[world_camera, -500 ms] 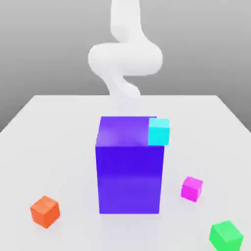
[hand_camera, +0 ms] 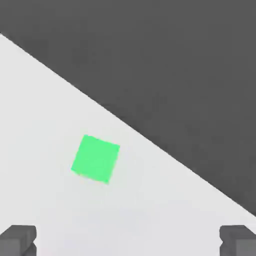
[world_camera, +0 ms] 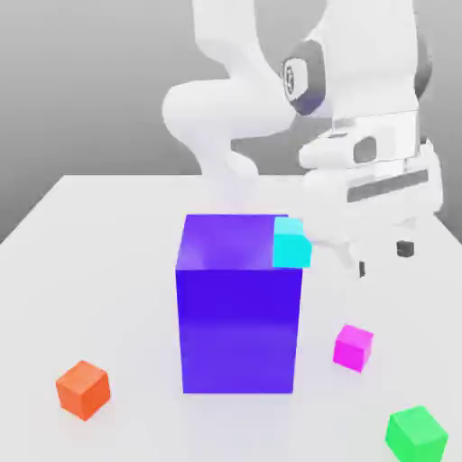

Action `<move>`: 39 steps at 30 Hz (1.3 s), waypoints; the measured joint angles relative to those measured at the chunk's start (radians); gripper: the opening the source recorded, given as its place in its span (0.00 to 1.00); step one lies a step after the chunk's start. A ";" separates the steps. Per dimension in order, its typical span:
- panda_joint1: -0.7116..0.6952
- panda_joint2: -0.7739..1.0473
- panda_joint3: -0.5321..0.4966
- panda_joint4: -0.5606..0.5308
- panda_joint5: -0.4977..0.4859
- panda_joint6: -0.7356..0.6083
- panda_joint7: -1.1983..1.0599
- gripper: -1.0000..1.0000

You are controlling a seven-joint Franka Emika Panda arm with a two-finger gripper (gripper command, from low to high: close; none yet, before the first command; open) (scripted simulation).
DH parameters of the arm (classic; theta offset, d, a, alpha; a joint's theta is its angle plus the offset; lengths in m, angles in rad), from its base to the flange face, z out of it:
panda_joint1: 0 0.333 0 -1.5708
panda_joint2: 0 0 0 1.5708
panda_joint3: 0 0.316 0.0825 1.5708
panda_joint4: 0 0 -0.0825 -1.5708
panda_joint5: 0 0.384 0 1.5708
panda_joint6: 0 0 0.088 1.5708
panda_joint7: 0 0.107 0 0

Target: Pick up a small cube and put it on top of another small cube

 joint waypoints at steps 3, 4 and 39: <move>0.050 0.109 0.035 -0.071 -0.035 0.075 -0.033 0.50; 0.063 0.146 0.036 -0.095 -0.056 0.100 -0.038 0.50; 0.094 0.366 -0.064 0.321 -0.098 -0.141 0.228 0.00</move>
